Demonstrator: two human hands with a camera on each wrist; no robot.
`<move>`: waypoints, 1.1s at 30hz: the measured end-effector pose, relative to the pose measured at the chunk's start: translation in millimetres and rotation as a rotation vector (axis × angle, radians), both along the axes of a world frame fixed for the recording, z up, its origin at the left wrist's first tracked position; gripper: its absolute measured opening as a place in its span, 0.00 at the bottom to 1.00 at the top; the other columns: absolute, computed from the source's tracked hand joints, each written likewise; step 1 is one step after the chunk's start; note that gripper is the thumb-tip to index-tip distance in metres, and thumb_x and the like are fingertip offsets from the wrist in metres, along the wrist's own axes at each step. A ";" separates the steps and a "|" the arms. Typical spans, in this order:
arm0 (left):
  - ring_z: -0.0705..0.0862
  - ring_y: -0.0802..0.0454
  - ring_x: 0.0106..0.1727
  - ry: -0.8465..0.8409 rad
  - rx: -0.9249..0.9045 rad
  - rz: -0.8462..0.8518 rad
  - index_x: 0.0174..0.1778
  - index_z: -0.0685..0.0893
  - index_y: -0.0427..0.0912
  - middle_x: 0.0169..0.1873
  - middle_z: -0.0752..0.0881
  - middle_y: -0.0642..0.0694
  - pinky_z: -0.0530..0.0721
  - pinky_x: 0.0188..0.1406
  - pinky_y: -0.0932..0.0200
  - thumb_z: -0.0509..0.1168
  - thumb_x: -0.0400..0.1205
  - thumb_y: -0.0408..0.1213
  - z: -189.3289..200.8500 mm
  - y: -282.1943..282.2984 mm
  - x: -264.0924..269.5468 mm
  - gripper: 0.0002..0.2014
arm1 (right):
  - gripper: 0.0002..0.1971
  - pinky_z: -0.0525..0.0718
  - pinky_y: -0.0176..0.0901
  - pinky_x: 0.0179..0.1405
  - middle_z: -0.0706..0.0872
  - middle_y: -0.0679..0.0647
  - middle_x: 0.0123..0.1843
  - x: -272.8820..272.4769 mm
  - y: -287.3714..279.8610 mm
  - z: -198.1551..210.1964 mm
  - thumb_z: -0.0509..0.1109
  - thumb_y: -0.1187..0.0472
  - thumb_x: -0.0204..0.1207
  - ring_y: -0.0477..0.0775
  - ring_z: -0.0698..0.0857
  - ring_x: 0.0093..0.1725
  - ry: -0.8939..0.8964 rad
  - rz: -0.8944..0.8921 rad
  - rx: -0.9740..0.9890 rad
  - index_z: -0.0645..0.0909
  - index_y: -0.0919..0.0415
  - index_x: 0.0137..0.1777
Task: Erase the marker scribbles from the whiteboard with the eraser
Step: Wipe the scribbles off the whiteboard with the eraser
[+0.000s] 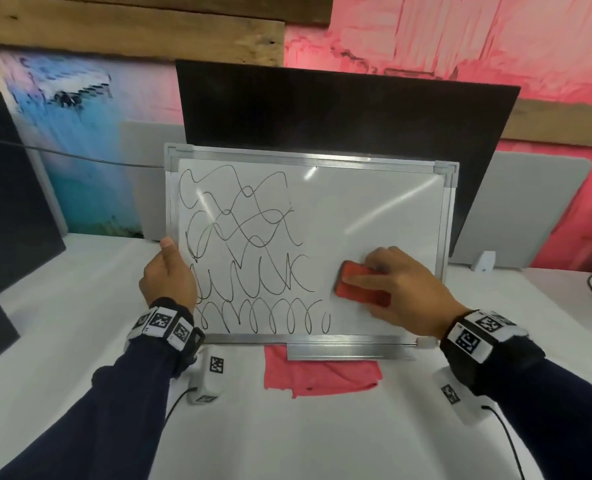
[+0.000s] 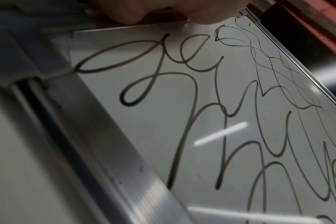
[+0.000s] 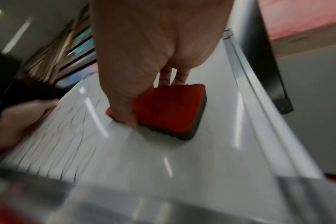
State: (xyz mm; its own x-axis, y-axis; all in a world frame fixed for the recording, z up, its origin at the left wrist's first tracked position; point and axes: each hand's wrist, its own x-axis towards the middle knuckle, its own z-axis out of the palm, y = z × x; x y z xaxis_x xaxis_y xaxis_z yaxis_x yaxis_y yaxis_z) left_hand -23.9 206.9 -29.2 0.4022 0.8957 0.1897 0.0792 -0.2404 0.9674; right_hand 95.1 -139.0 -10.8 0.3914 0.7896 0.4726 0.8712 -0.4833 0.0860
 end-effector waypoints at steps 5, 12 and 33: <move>0.81 0.33 0.58 -0.012 0.012 0.001 0.54 0.86 0.36 0.50 0.87 0.34 0.76 0.66 0.39 0.41 0.86 0.62 -3.3 2.8 1.1 0.36 | 0.30 0.84 0.55 0.50 0.78 0.55 0.57 -7.7 31.4 -16.1 0.85 0.58 0.64 0.57 0.78 0.50 0.111 -0.039 0.269 0.86 0.47 0.69; 0.78 0.41 0.52 -0.026 -0.012 -0.017 0.50 0.85 0.40 0.42 0.82 0.42 0.75 0.64 0.43 0.42 0.88 0.59 3.5 -4.9 -4.9 0.32 | 0.24 0.83 0.53 0.47 0.79 0.51 0.56 -12.6 8.1 -24.5 0.76 0.54 0.69 0.58 0.78 0.52 -0.015 0.088 -0.308 0.85 0.38 0.67; 0.78 0.41 0.50 -0.034 -0.004 -0.029 0.32 0.76 0.53 0.32 0.79 0.47 0.75 0.59 0.49 0.42 0.88 0.59 0.0 -1.5 -3.5 0.26 | 0.23 0.80 0.42 0.36 0.73 0.48 0.50 -27.5 2.9 -18.4 0.80 0.48 0.69 0.52 0.76 0.47 0.020 0.021 -0.403 0.85 0.37 0.66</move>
State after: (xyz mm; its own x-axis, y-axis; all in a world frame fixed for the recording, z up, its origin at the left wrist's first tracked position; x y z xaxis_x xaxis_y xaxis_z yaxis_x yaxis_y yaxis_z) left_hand -27.5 205.4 -29.3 0.4215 0.8845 0.2002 0.0393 -0.2384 0.9704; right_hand 67.6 -136.1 -29.2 0.3790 0.9181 0.1159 0.8839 -0.3962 0.2483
